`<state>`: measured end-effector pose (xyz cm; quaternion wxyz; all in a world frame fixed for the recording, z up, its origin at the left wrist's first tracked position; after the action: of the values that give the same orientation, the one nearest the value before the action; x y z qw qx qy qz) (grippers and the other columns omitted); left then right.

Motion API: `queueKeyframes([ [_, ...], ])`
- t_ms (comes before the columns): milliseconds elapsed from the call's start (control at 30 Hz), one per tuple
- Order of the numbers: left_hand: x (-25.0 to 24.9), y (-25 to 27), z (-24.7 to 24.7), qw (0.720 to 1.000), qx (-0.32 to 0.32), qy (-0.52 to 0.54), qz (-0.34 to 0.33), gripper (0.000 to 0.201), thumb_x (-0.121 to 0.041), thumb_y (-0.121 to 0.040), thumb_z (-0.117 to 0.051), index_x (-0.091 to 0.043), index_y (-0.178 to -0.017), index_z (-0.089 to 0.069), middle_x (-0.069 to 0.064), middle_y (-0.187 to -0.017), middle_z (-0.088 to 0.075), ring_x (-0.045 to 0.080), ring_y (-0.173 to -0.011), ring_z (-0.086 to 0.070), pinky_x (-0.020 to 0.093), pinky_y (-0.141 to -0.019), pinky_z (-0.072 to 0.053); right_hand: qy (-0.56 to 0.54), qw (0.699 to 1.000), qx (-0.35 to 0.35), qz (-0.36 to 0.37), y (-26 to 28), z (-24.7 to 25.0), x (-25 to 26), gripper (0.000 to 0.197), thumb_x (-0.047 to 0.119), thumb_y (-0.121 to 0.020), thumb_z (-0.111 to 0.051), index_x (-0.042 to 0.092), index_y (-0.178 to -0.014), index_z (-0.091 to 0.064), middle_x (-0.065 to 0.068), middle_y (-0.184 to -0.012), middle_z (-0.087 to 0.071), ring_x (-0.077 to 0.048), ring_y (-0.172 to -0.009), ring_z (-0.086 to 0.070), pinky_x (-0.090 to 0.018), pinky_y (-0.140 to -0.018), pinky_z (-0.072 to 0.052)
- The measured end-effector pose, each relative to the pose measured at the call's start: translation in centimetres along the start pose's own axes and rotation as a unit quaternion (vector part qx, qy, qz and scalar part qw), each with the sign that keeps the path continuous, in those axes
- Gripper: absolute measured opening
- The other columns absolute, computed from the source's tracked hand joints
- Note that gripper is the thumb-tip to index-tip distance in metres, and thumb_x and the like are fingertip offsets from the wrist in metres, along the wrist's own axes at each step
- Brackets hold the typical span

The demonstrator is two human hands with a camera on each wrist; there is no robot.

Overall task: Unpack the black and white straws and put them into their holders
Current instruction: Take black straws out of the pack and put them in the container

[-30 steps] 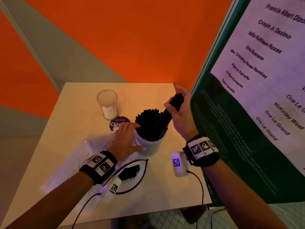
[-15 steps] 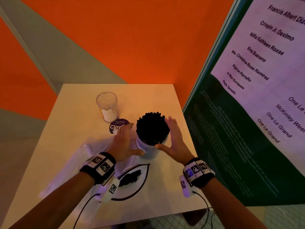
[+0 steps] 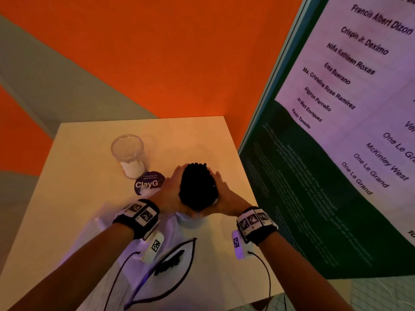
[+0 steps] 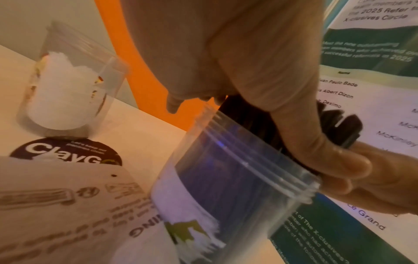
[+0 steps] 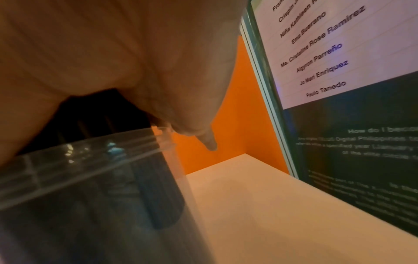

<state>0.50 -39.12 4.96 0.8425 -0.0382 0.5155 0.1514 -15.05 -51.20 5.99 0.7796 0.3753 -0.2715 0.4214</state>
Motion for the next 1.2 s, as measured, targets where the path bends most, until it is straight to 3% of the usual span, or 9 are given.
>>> queueKeyframes([
  [133,-0.1,-0.8,0.0,0.997,0.015,0.074,-0.027,0.120,-0.021,-0.048,-0.095,-0.033,-0.138,-0.017,-0.014,-0.131,-0.044,-0.010,-0.121,-0.043,0.010,-0.095,-0.041,-0.107,0.992,-0.047,0.037,-0.8,0.2,-0.1,0.110,0.025,-0.061,-0.089,0.037,-0.141,-0.014,0.028,-0.138,-0.033,0.015,-0.125,-0.032,-0.014,-0.108,-0.034],
  [200,0.1,-1.0,0.6,0.993,-0.004,0.120,-0.001,0.108,-0.026,-0.054,-0.092,-0.032,-0.136,-0.022,-0.014,-0.126,-0.047,-0.010,-0.115,-0.048,0.009,-0.087,-0.045,-0.131,0.988,-0.075,0.041,-0.7,0.7,-0.3,0.099,0.027,-0.065,-0.086,0.040,-0.137,-0.020,0.035,-0.129,-0.034,0.018,-0.119,-0.036,-0.001,-0.096,-0.036],
  [333,0.9,-1.3,1.4,0.988,-0.020,0.148,0.040,0.114,-0.015,-0.056,-0.091,-0.029,-0.141,-0.016,-0.023,-0.130,-0.034,-0.002,-0.119,-0.043,0.009,-0.084,-0.046,-0.186,0.980,-0.065,0.028,-0.8,1.4,-1.0,0.115,0.021,-0.066,-0.086,0.032,-0.150,-0.009,0.012,-0.154,-0.020,-0.004,-0.138,-0.024,-0.023,-0.111,-0.030],
  [467,0.3,-1.5,0.8,0.992,0.055,0.106,0.026,0.135,-0.014,-0.052,-0.093,-0.034,-0.146,0.002,-0.028,-0.130,-0.033,-0.020,-0.115,-0.040,0.006,-0.088,-0.042,-0.113,0.992,-0.031,0.042,-1.5,0.7,-0.5,0.118,0.017,-0.066,-0.086,0.023,-0.151,-0.004,0.016,-0.146,-0.024,0.005,-0.130,-0.023,0.006,-0.095,-0.025],
  [667,-0.4,-1.3,1.5,0.991,-0.016,0.128,0.034,0.133,-0.020,-0.056,-0.091,-0.035,-0.147,0.005,-0.013,-0.138,-0.037,-0.008,-0.121,-0.043,0.017,-0.094,-0.042,-0.144,0.983,-0.108,0.038,-1.0,1.2,-0.7,0.096,0.030,-0.067,-0.085,0.029,-0.141,-0.023,0.025,-0.133,-0.038,-0.001,-0.126,-0.035,-0.005,-0.098,-0.037],
  [833,0.0,1.8,2.7,0.992,-0.031,0.098,0.070,0.149,-0.046,-0.037,-0.092,-0.028,-0.149,0.003,0.004,-0.156,-0.012,0.014,-0.141,-0.016,0.036,-0.111,-0.027,-0.118,0.991,-0.039,-0.040,1.1,0.9,-2.9,0.122,0.045,-0.064,-0.083,0.029,-0.152,0.002,0.009,-0.160,-0.002,-0.011,-0.145,-0.009,-0.035,-0.118,-0.016],
  [1000,0.1,7.1,2.1,0.998,-0.004,0.052,0.018,0.087,-0.058,-0.052,-0.086,-0.031,-0.123,-0.044,0.008,-0.122,-0.052,0.017,-0.116,-0.052,0.050,-0.095,-0.048,-0.030,0.991,0.024,-0.129,4.8,-1.0,-5.3,0.067,0.051,-0.078,-0.070,0.026,-0.134,-0.045,0.004,-0.142,-0.039,-0.015,-0.125,-0.043,-0.032,-0.105,-0.038],
  [1100,0.2,10.5,1.3,0.987,0.060,-0.148,0.019,0.063,-0.079,-0.056,-0.069,-0.050,-0.104,-0.040,-0.026,-0.099,-0.053,-0.009,-0.088,-0.051,0.019,-0.074,-0.045,0.076,0.984,0.115,-0.111,6.4,-3.2,-4.0,0.039,0.052,-0.082,-0.065,0.021,-0.106,-0.065,0.006,-0.108,-0.060,-0.011,-0.096,-0.054,-0.027,-0.090,-0.043],
  [1200,1.0,13.1,0.0,0.943,0.171,-0.278,0.056,0.083,-0.083,-0.062,-0.058,-0.035,-0.127,-0.036,-0.018,-0.106,-0.056,0.005,-0.088,-0.054,0.011,-0.070,-0.034,0.094,0.948,0.289,-0.094,7.2,-7.4,-1.6,0.034,0.035,-0.089,-0.062,0.007,-0.106,-0.068,-0.010,-0.095,-0.067,-0.010,-0.073,-0.055,-0.024,-0.071,-0.045],
])
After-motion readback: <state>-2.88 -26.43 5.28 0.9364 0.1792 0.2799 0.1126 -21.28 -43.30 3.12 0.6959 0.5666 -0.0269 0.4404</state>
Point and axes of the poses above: each hand's wrist, its own y-axis away from the middle knuckle, its own z-axis out of the back of the hand, x = y × z, the point moved 2 cm from there along -y, towards the middle knuckle
